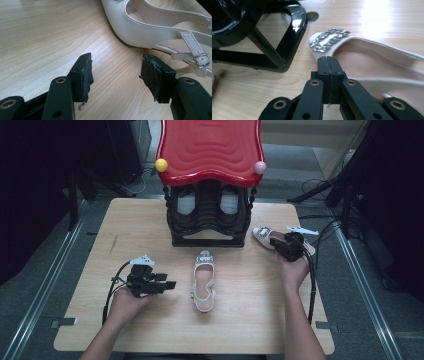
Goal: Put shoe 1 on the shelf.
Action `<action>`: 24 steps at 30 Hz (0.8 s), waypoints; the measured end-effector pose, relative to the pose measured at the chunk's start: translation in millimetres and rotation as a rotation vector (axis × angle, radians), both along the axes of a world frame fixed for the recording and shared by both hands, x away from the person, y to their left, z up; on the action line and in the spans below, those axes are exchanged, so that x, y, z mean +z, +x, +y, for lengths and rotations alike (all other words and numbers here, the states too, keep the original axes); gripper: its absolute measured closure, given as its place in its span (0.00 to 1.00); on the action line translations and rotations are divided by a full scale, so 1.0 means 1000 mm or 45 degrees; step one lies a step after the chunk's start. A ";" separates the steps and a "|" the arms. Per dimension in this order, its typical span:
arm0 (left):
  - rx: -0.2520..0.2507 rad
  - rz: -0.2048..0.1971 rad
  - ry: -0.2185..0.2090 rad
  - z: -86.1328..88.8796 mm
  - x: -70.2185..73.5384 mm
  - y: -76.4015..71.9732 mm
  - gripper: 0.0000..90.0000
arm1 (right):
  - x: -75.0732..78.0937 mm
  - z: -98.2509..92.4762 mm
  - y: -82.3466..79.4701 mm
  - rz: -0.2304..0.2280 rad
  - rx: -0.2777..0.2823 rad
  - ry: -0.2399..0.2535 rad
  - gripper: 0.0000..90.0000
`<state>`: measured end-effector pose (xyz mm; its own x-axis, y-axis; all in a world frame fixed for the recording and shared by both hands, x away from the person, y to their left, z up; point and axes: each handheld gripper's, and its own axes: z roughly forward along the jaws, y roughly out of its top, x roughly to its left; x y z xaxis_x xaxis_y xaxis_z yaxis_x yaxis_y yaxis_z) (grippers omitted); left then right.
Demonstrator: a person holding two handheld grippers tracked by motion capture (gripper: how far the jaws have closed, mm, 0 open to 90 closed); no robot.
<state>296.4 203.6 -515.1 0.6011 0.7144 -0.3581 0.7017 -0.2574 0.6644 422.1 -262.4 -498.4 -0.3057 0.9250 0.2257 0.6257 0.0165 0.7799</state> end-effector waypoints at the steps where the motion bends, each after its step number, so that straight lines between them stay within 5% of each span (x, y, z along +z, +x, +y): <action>1: -0.005 -0.002 -0.002 -0.002 0.000 0.001 0.47 | 0.002 -0.004 -0.002 0.005 -0.010 0.006 1.00; 6: -0.031 -0.010 -0.021 -0.008 0.001 0.005 0.47 | 0.018 -0.027 -0.014 0.000 -0.057 -0.023 1.00; 9: -0.046 -0.006 -0.006 -0.010 0.001 0.007 0.48 | 0.030 -0.041 -0.021 -0.031 -0.102 -0.076 1.00; 13: -0.045 -0.013 -0.017 -0.011 0.002 0.009 0.48 | 0.041 -0.062 -0.030 -0.079 -0.168 -0.071 1.00; 18: -0.049 -0.010 -0.004 -0.011 0.001 0.009 0.48 | 0.032 -0.082 -0.028 -0.034 -0.206 -0.027 1.00; 24: -0.044 -0.001 0.000 -0.011 -0.001 0.007 0.48 | 0.018 -0.070 -0.014 0.015 -0.162 -0.073 1.00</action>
